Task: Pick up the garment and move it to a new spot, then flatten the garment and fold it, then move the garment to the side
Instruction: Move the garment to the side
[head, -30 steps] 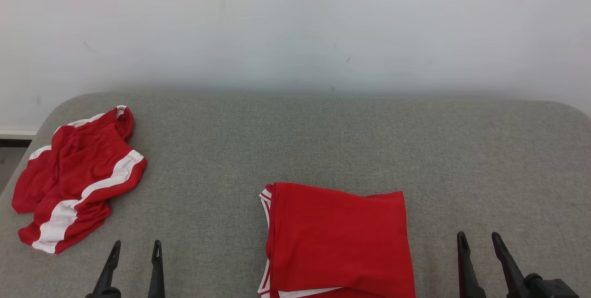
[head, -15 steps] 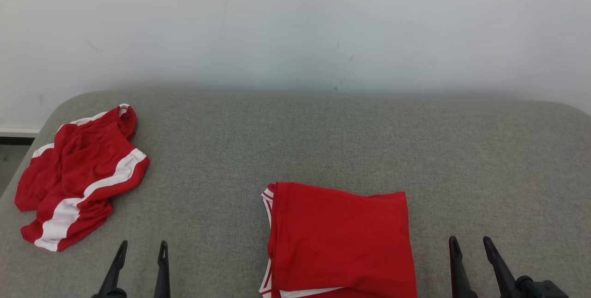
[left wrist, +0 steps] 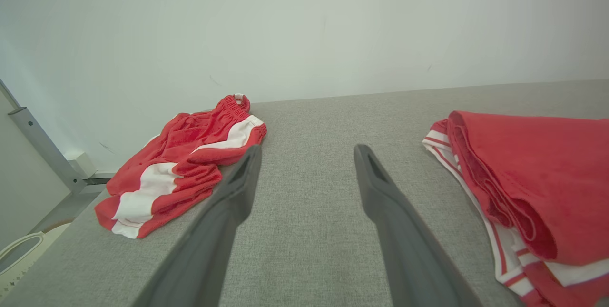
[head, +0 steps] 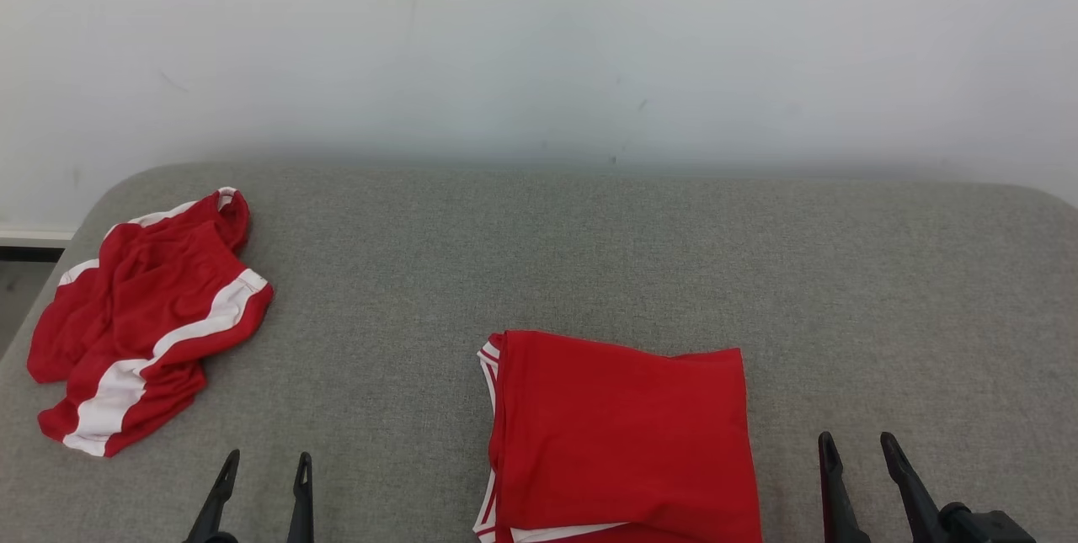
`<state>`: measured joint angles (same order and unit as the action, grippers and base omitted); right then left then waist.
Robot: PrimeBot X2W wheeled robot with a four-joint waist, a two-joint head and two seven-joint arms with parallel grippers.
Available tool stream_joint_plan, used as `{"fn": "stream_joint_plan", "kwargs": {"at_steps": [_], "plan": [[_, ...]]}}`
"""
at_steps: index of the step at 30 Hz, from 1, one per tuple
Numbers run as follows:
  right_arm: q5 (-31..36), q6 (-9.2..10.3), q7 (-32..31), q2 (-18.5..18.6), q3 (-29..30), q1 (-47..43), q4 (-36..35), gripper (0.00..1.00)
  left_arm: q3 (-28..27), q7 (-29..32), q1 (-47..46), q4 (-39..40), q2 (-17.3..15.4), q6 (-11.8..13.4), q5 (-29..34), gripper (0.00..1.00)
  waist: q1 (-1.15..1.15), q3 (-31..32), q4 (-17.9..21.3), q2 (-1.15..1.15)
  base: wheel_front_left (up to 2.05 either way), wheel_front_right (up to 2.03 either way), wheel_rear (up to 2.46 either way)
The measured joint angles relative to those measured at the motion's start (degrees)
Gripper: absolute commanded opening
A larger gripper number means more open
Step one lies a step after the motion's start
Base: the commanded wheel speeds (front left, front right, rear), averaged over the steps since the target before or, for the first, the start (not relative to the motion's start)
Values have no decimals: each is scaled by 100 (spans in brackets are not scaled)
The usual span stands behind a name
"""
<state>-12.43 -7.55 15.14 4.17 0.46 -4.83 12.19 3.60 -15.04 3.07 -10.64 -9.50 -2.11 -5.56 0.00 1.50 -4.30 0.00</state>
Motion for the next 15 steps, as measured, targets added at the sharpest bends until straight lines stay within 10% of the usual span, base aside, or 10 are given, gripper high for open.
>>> {"fn": "stream_joint_plan", "kwargs": {"at_steps": [15], "plan": [[-2, 0, -1, 25, -124, 15, 360, 100, 54, 0, -50, -18, -36, 12, -13, 100, 0, -3, -22, 0, 0, 0, 0]]}}
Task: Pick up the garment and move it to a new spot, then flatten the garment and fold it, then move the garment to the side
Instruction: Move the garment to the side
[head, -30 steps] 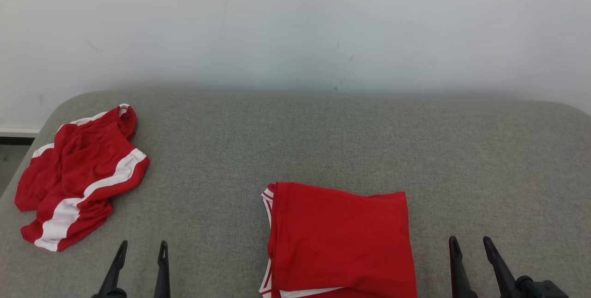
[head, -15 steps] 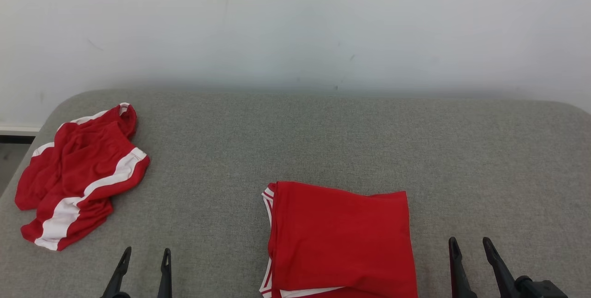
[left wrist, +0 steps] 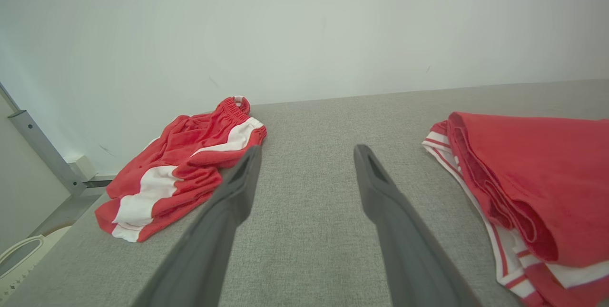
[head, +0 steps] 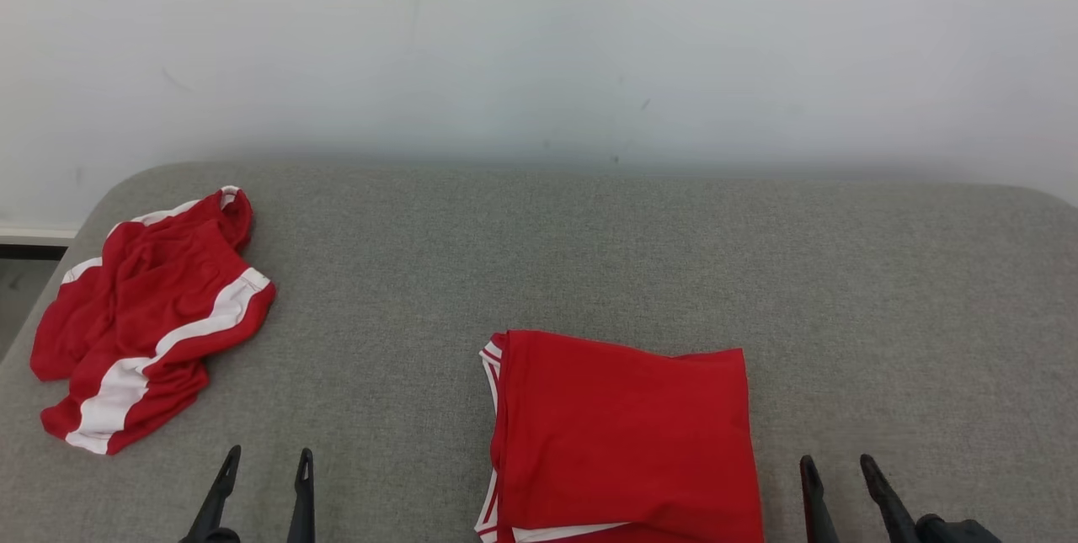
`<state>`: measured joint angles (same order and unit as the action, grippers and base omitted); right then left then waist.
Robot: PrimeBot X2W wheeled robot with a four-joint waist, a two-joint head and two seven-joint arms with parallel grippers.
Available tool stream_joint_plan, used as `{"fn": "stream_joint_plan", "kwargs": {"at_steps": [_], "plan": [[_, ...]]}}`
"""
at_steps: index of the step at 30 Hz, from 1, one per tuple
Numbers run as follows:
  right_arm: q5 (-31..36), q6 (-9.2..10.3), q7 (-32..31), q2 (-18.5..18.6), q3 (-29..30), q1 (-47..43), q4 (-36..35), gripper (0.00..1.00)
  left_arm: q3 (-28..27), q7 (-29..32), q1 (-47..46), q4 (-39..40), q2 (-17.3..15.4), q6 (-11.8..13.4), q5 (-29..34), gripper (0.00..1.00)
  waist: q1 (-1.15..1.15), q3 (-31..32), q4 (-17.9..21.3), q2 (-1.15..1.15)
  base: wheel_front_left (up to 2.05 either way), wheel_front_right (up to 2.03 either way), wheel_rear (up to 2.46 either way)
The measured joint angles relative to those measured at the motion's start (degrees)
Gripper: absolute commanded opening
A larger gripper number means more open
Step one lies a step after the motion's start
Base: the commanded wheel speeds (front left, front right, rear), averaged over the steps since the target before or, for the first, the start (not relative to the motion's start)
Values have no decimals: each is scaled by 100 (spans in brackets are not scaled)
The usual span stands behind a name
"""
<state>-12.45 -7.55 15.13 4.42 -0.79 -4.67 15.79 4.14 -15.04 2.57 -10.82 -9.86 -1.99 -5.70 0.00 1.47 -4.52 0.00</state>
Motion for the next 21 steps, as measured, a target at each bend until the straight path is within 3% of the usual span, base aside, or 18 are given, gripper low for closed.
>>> {"fn": "stream_joint_plan", "kwargs": {"at_steps": [7, 21], "plan": [[-167, 0, -207, 215, -415, 784, 966, 100, 60, 0, -41, -18, 9, 4, -25, 100, 0, -51, -36, 0, 0, 0, 0], [-780, 0, -498, 171, -1054, 2420, 3648, 100, 160, 0, -271, -152, 85, -54, -71, 100, 1, -249, -426, 1, 0, 0, 0]]}}
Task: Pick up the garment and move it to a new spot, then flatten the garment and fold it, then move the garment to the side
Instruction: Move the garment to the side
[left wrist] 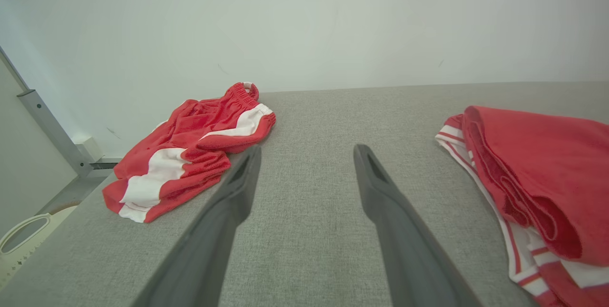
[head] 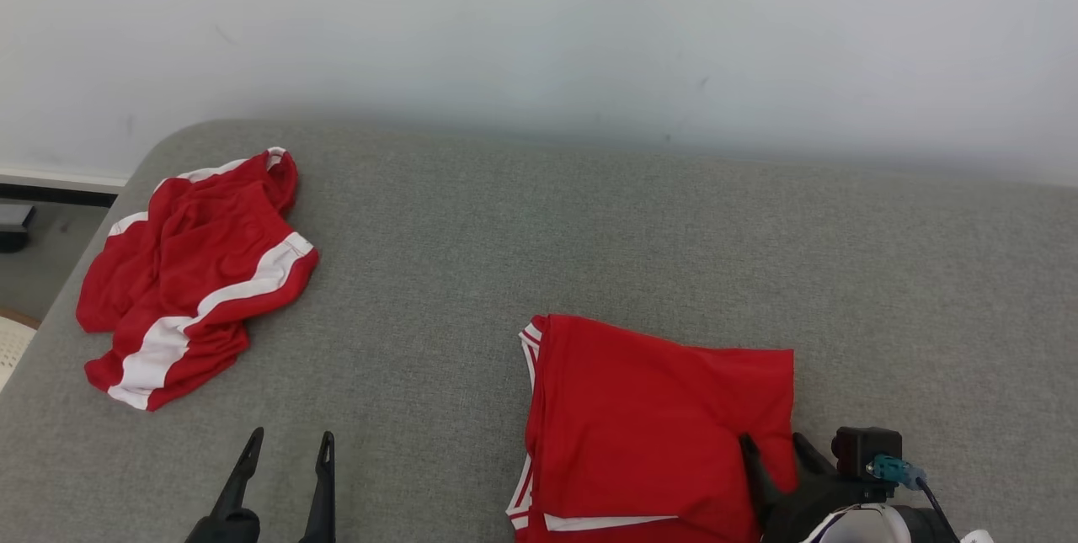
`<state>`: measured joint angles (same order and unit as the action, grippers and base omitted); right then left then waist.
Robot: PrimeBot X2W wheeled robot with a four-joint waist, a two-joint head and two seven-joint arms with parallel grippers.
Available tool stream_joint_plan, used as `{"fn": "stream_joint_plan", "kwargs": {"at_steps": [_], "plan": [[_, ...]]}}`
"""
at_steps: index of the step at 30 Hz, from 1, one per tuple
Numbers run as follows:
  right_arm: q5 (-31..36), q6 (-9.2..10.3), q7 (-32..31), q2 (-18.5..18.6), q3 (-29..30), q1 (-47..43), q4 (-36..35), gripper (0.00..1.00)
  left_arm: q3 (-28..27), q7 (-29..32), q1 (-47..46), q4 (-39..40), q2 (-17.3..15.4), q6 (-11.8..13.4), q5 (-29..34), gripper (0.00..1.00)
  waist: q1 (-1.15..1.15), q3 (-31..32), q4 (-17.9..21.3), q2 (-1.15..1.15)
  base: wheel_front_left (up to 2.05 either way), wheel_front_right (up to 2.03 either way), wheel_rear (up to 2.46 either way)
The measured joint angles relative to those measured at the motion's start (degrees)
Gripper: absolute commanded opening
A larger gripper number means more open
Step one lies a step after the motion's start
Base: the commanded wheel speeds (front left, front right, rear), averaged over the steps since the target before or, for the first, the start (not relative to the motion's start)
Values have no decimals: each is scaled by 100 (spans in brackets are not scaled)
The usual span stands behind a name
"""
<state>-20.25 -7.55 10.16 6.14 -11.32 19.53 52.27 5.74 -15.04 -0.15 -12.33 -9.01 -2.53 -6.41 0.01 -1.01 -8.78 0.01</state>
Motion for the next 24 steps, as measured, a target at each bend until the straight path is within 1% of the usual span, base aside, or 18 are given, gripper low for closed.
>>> {"fn": "stream_joint_plan", "kwargs": {"at_steps": [3, 4, 5, 6, 10, 14, 17, 24], "plan": [[-199, 0, -59, -40, -169, 159, 365, 100, -7, 0, 4, -12, 1, 2, -4, 100, -1, -7, -75, 0, 0, 0, 0], [-280, 2, -62, -46, -243, 171, 437, 49, -8, 0, 5, -12, 4, 3, -9, 100, -1, -8, -89, -1, 0, 0, 0], [-369, 19, -47, -57, -327, 196, 459, 20, -13, 0, 7, -11, 4, 4, -10, 100, -1, -8, -93, 0, 0, 0, 0], [-449, 19, -10, -65, -405, 222, 497, 0, -22, 0, 8, -9, 4, 7, -19, 100, -1, -8, -88, 0, 0, 0, 0], [-664, 18, 101, -111, -767, 335, 571, 0, -49, 0, 13, -2, 15, 5, -53, 100, -1, -19, -10, 0, 0, 0, 0], [-775, 15, 194, 80, -1116, 593, 577, 0, -71, 0, 7, 16, 42, -2, -70, 100, -1, -41, 119, 0, 0, 0, 0], [-784, 8, 242, 436, -1370, 956, 524, 0, -79, 0, -5, 54, 51, -29, -75, 100, -1, -80, 227, 0, 0, 0, 0], [-743, 8, 71, 1555, -2001, 1846, 430, 0, -93, 0, -73, 155, 53, -56, -75, 100, 0, -302, 477, 0, 0, 0, 0]]}}
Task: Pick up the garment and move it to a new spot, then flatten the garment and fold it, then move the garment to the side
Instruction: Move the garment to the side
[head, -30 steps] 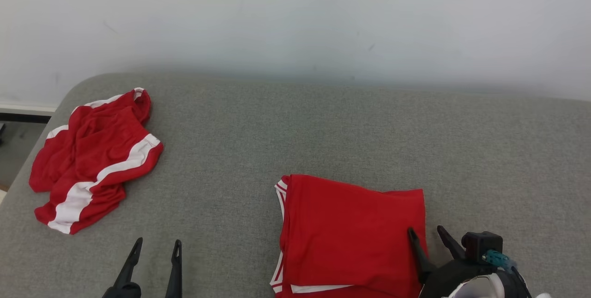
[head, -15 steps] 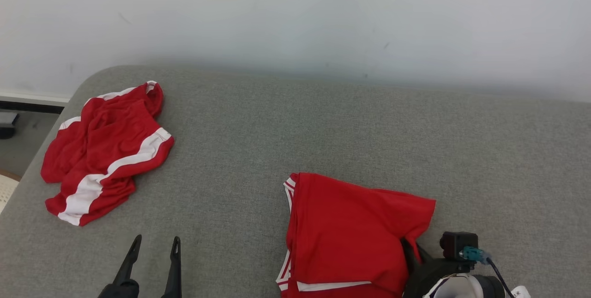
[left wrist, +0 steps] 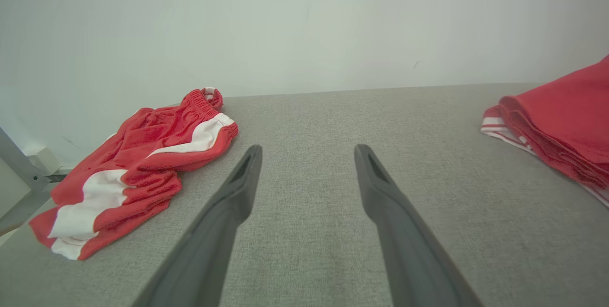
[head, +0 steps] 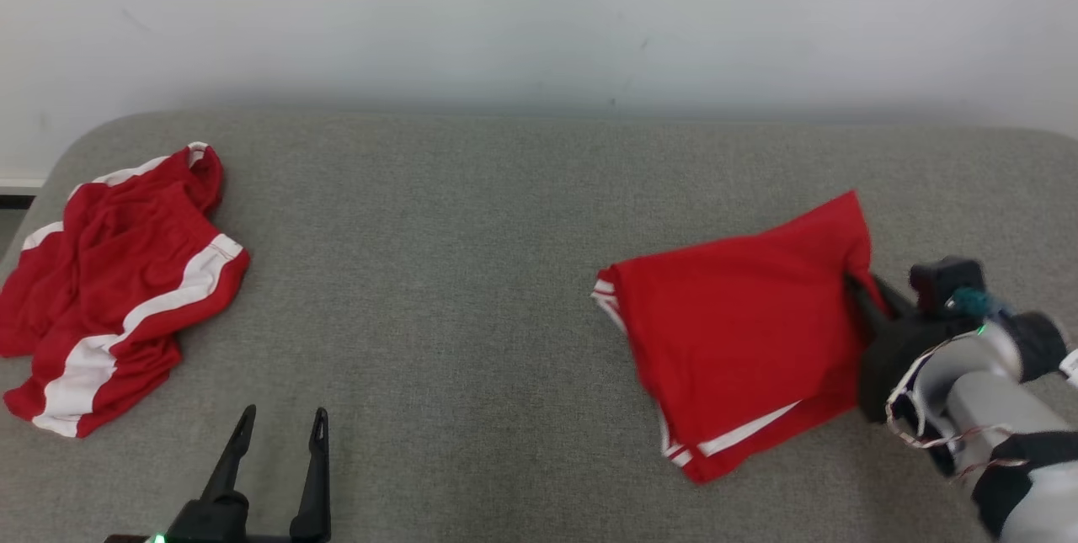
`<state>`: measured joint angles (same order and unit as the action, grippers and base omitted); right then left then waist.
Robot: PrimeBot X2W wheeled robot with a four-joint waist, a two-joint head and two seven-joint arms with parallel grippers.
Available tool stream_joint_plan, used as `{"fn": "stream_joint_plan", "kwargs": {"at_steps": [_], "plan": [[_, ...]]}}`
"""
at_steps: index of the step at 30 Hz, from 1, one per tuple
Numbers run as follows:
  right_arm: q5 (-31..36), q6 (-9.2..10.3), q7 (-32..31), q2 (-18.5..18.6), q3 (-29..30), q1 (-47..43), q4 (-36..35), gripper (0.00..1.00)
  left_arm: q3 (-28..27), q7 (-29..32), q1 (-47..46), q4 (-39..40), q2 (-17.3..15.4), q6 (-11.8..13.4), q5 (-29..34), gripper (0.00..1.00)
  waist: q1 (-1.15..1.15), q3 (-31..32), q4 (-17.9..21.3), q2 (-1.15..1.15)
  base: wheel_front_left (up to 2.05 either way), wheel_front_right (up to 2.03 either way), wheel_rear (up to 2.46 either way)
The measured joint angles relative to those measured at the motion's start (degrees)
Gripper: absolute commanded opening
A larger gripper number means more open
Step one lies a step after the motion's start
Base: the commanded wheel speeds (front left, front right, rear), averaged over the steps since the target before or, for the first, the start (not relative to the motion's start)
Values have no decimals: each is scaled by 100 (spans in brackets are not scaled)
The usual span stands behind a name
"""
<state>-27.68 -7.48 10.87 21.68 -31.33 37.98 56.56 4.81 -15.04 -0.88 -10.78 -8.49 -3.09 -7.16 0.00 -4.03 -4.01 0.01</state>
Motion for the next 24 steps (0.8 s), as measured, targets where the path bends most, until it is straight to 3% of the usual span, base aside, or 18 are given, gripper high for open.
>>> {"fn": "stream_joint_plan", "kwargs": {"at_steps": [10, 19, 24], "plan": [[-153, 0, -371, 1403, -638, 1094, -125, 0, 14, 0, -524, 183, -99, -102, 15, 100, 1, -647, 222, 0, 0, 0, 0], [-257, 0, -590, 2094, -887, 1785, -5, 0, 5, 0, -772, 326, -256, -146, 53, 100, 1, -1204, 420, 0, 0, 0, 0], [-256, 0, -636, 2276, -958, 2085, 68, 0, 12, 0, -784, 375, -291, -147, 59, 100, 1, -1400, 492, 0, 0, 0, 0]]}}
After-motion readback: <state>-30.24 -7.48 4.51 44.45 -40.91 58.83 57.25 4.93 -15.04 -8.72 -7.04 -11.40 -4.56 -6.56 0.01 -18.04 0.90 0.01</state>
